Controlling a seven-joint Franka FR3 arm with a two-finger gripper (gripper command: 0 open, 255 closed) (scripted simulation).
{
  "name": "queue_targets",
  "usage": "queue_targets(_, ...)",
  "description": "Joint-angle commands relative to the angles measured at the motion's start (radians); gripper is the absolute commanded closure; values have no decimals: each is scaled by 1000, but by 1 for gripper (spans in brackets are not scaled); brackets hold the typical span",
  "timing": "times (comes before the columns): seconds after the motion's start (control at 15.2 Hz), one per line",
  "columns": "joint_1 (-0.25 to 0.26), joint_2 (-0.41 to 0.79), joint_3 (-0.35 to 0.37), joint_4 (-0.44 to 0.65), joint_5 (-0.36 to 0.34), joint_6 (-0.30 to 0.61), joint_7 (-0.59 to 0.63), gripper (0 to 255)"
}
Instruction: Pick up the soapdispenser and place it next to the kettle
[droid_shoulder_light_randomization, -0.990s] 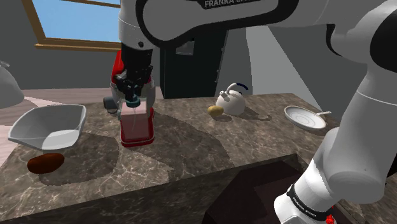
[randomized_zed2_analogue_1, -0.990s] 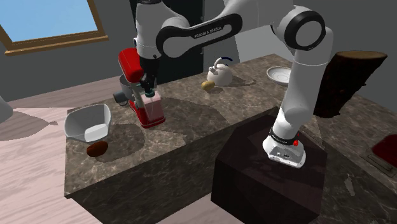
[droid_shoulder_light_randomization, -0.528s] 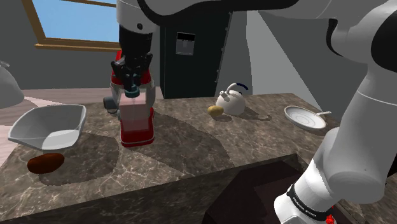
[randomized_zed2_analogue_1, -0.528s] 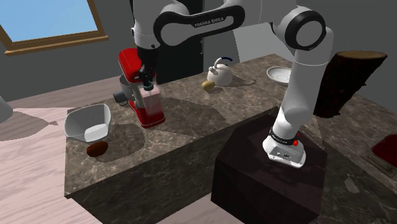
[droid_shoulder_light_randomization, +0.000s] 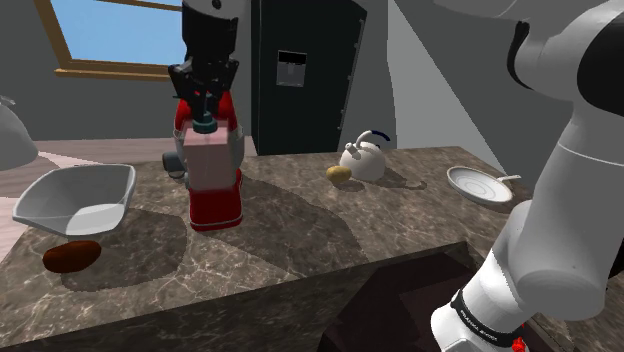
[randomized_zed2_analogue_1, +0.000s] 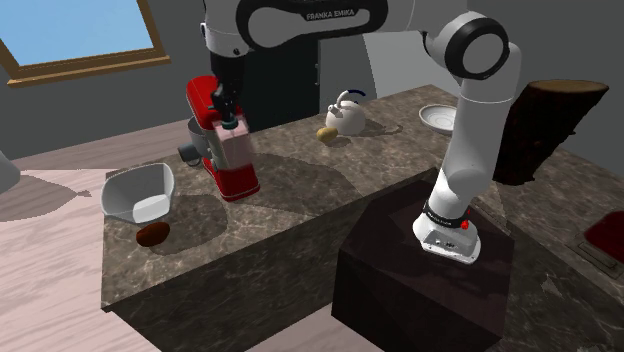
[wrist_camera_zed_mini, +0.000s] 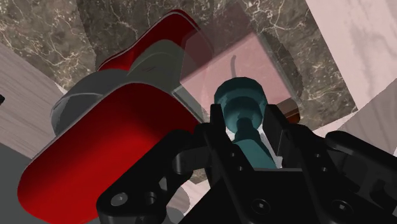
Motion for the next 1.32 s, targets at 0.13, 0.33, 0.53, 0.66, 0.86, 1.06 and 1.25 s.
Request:
queue_targets(0.13,5,12,2,70,-4,-59,-2,255)
queue_targets(0.33,12,28,3,131,-11,-106,-2,255)
queue_targets(0.53,-7,-2,-3,112,7,-113,-25,255)
queue_targets(0.66,-47,-75,-20,24,47,-88,-75,255)
queue_targets(0.86,-92,-172,-55,-89,101,-61,-153,255)
queue_targets(1.06,-127,-256,-96,-183,144,-45,-232,255)
queue_targets(1.25,-156,-330,-142,-262,176,-37,-311,255)
